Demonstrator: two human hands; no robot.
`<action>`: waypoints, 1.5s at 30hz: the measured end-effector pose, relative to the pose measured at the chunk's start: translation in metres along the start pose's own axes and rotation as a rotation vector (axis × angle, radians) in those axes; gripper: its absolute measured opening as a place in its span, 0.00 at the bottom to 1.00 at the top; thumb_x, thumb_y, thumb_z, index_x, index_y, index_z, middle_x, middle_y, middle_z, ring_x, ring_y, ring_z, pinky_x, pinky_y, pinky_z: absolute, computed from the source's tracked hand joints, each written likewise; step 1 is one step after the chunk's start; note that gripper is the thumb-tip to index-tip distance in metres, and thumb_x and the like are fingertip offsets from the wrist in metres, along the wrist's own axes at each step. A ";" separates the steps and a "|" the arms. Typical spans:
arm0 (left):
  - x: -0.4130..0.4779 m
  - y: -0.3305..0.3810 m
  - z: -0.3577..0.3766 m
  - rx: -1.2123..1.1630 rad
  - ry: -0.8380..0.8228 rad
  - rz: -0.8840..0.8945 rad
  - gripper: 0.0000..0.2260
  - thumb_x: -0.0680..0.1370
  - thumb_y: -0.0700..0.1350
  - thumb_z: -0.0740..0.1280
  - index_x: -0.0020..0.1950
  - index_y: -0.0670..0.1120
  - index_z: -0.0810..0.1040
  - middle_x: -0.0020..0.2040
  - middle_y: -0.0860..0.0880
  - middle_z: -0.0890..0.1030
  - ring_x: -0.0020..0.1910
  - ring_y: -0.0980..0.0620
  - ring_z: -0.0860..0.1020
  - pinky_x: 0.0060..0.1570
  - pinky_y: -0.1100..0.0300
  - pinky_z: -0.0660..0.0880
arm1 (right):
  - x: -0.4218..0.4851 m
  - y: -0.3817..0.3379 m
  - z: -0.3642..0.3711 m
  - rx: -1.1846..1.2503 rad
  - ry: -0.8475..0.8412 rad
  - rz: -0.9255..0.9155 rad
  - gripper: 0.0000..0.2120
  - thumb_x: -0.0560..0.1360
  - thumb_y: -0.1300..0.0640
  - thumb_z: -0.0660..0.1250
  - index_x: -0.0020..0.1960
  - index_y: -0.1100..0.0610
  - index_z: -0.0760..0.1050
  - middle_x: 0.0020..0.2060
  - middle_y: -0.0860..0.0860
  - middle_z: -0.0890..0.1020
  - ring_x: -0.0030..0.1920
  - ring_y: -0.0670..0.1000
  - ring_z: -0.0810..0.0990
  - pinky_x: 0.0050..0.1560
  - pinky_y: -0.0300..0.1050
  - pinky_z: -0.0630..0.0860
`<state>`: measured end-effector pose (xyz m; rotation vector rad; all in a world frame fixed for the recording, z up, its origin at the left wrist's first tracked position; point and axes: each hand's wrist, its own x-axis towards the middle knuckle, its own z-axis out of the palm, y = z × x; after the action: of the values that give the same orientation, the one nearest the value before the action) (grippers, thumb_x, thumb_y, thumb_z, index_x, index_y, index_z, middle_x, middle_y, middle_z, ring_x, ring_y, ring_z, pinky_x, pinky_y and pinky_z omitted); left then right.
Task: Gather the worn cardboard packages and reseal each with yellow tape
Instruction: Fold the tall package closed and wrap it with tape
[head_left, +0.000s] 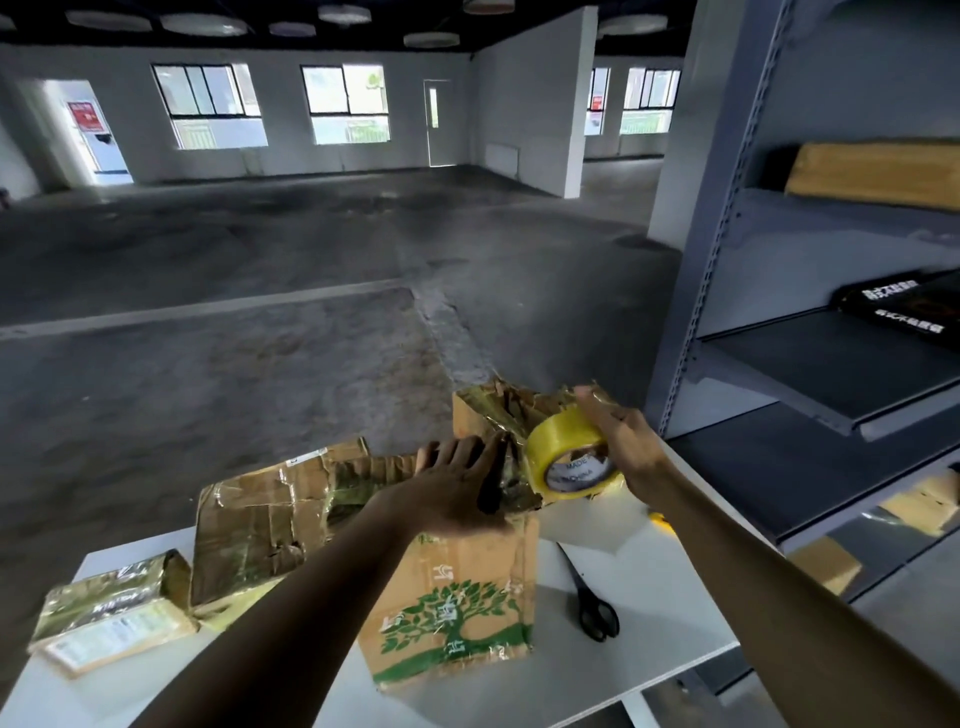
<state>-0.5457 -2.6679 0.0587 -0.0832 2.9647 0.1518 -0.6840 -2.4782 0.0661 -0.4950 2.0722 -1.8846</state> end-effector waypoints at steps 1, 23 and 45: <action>-0.001 -0.001 0.001 0.002 0.005 0.010 0.50 0.73 0.73 0.61 0.79 0.55 0.33 0.79 0.48 0.47 0.78 0.43 0.44 0.75 0.40 0.42 | -0.002 0.003 -0.002 0.000 -0.041 -0.012 0.26 0.67 0.33 0.72 0.48 0.56 0.85 0.46 0.50 0.86 0.50 0.51 0.83 0.58 0.50 0.77; 0.038 0.038 0.009 -0.192 0.031 -0.241 0.27 0.77 0.72 0.49 0.67 0.56 0.66 0.63 0.49 0.64 0.67 0.44 0.61 0.68 0.40 0.58 | 0.011 0.047 -0.015 -0.333 -0.036 -0.008 0.32 0.78 0.44 0.68 0.21 0.54 0.60 0.17 0.44 0.60 0.22 0.44 0.59 0.28 0.42 0.57; 0.067 0.088 -0.007 -0.081 -0.108 -0.794 0.43 0.71 0.55 0.76 0.73 0.48 0.51 0.74 0.42 0.58 0.74 0.41 0.56 0.72 0.44 0.54 | 0.009 0.133 0.004 0.231 -0.153 0.323 0.24 0.74 0.37 0.69 0.50 0.60 0.77 0.46 0.54 0.79 0.48 0.53 0.77 0.53 0.49 0.76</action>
<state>-0.6188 -2.5847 0.0625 -1.1801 2.5790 0.1566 -0.6972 -2.4752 -0.0661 -0.2241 1.6933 -1.8002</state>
